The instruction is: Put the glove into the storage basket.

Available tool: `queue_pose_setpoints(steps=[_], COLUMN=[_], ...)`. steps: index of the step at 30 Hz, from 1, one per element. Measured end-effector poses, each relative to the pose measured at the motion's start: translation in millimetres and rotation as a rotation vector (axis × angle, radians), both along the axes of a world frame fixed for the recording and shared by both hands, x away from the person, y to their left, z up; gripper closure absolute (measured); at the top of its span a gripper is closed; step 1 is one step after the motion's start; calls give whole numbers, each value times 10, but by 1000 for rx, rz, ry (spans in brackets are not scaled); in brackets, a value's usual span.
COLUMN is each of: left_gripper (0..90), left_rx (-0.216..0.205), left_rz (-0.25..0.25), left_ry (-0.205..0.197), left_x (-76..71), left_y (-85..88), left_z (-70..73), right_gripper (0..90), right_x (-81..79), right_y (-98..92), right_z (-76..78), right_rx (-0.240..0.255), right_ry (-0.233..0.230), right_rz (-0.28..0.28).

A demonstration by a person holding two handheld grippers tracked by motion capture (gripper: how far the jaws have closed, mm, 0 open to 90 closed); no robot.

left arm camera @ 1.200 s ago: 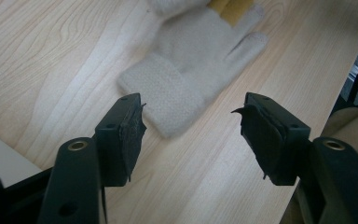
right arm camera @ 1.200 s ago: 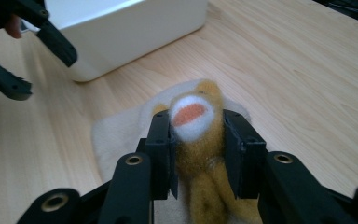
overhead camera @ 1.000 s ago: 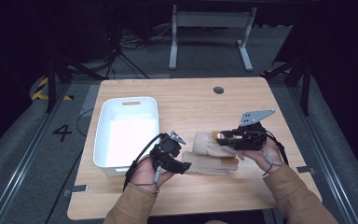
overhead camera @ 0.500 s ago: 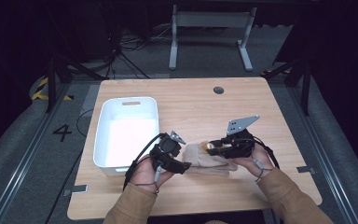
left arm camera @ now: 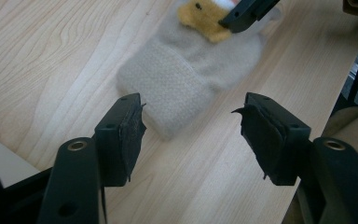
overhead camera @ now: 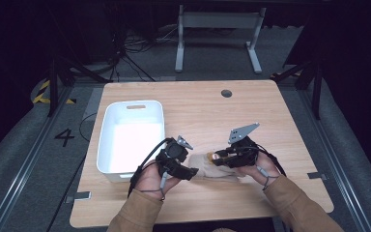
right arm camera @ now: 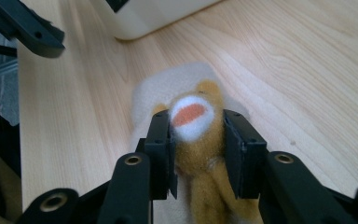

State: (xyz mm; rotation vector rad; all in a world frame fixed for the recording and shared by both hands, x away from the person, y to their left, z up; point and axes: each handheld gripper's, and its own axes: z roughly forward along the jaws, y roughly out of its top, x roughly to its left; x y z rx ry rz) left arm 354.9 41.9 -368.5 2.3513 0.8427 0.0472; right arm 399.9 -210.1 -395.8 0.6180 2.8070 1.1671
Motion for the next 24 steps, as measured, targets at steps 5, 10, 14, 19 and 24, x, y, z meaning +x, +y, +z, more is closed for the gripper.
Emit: queue_pose_setpoints(steps=[5,10,14,19,24], left_gripper=[374,366,353,296,254], left_rx=[7,17,34,14,-9], left_rz=[0,-14,-21,-27,-41], left_ry=[-1,-6,-46,-50,-52], left_x=[7,2,-15,10,49], left_y=[-5,-36,-59,-85,-129], left_z=[-9,-17,-21,-47,-60], right_gripper=[649,627,538,437,436], right_x=[-11,-17,-19,-36,-52], right_y=[34,58,62,3,-124], right_z=[-39,-86,-105,-53,43], right_rx=[-50,-96,-109,-77,-31], right_ry=[-5,2,1,-22,-53], right_rz=[-2,-11,-26,-65,-101])
